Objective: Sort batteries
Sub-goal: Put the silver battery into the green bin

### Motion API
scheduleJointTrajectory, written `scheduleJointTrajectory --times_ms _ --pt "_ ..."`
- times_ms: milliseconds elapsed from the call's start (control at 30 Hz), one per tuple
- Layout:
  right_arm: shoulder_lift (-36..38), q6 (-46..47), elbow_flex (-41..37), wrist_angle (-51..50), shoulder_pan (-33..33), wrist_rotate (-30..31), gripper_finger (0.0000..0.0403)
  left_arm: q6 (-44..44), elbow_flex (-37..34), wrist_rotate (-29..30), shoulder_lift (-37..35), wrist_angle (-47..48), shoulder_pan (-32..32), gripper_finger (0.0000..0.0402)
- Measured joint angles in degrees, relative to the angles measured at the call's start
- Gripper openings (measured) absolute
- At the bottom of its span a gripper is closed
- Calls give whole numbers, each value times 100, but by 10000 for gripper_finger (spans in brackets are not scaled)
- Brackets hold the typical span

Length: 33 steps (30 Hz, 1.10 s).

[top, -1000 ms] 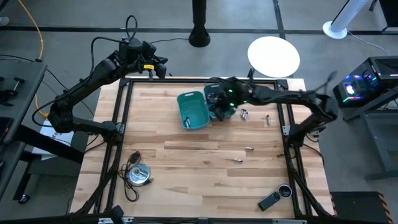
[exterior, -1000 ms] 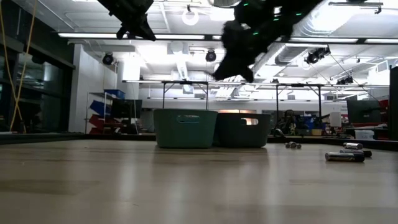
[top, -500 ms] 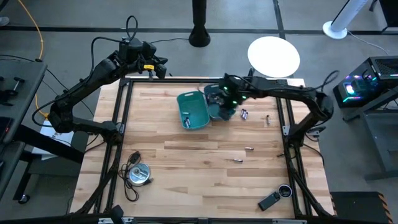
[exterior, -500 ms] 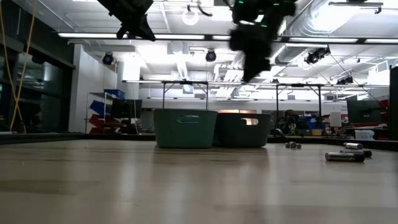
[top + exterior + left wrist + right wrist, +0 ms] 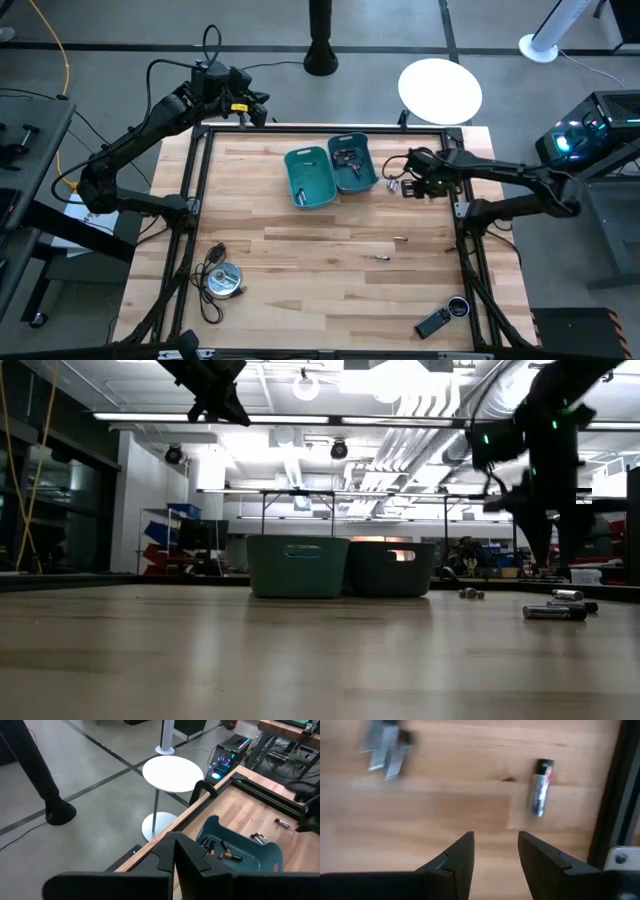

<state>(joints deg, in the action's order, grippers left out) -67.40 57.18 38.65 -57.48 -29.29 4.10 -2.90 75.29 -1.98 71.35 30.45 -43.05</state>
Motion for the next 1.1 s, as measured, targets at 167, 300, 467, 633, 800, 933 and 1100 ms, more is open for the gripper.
scheduleJointTrajectory --times_ms 167,300,467,633,800,933,1100 --pt "-237 303 -689 577 -461 343 146 -47 0 0 0 -27 0 0" --pt "-425 274 -906 825 -783 764 146 -138 0 0 0 -28 0 0" --pt "-636 -462 -947 1280 -1076 567 146 -218 0 -1 0 -30 1 0" --pt "-832 -1060 -924 1535 -1283 418 112 -304 0 -39 0 -26 2 0" --pt "-718 -1335 -657 1563 -1202 76 22 -304 0 -46 0 -26 2 0" --pt "-292 -1454 329 1905 -942 -119 32 -304 0 -44 0 -21 9 0" --pt "-378 -1764 1464 3547 -553 -282 21 -304 0 -48 0 -28 9 0"
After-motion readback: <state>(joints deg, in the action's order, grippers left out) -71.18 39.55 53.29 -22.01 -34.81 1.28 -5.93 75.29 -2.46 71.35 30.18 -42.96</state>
